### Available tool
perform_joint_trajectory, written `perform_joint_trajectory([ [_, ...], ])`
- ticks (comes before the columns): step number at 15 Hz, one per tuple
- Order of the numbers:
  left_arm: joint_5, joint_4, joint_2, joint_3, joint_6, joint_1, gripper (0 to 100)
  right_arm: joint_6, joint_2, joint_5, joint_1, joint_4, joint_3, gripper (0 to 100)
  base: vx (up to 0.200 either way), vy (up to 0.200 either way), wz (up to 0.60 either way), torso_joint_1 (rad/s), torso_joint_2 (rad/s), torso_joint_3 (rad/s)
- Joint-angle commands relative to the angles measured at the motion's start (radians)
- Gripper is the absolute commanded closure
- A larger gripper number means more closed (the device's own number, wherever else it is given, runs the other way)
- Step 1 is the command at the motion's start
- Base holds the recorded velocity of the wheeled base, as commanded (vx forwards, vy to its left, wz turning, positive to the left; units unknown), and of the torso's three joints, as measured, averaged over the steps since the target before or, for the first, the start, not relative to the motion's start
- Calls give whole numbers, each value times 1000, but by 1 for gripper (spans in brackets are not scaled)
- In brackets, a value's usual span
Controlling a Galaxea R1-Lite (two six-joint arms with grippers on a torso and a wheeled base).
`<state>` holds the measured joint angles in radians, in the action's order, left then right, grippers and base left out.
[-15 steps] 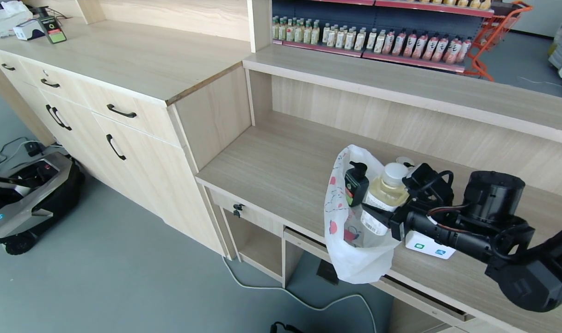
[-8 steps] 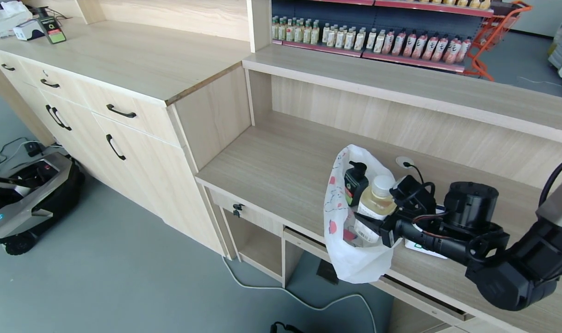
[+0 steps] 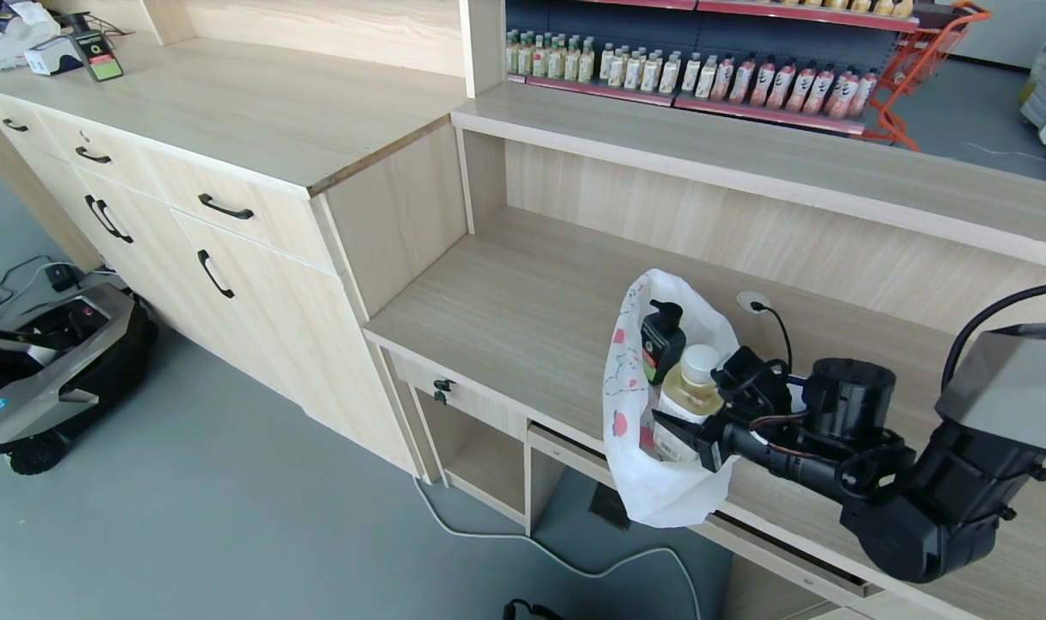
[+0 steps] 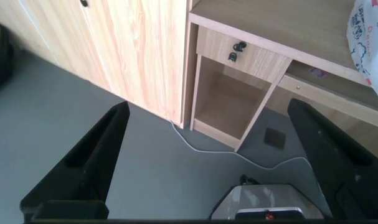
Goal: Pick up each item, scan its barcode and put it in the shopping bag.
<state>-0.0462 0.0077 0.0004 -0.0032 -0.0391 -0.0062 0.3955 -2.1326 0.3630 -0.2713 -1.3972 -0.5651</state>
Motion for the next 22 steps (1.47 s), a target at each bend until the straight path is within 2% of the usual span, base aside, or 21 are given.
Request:
perform_joint_trajectory([
  [1,0,0,0,0,-1,0,0,0,-20,1,3,-2,-4,100,0,0,0,0,0,0],
  [10,0,0,0,0,-1,0,0,-17,-13,1,58,11,16,100,0,0,0,0,0,0],
  [11,0,0,0,0,-1,0,0,-23,-9,1,58,12,16,0,0,0,0,0,0,0],
  [13,0,0,0,0,-1,0,0,-37,17,1,57,24,16,0,0,0,0,0,0,0],
  [15,0,0,0,0,-1,0,0,-61,117,1,55,121,14,0,0,0,0,0,0,0],
  [17,0,0,0,0,-1,0,0,-61,296,1,55,280,31,0,0,0,0,0,0,0],
  [18,0,0,0,0,-1,0,0,-60,444,-1,63,408,50,0,0,0,0,0,0,0],
  [22,0,0,0,0,-1,0,0,-49,769,-10,112,646,93,0,0,0,0,0,0,0],
])
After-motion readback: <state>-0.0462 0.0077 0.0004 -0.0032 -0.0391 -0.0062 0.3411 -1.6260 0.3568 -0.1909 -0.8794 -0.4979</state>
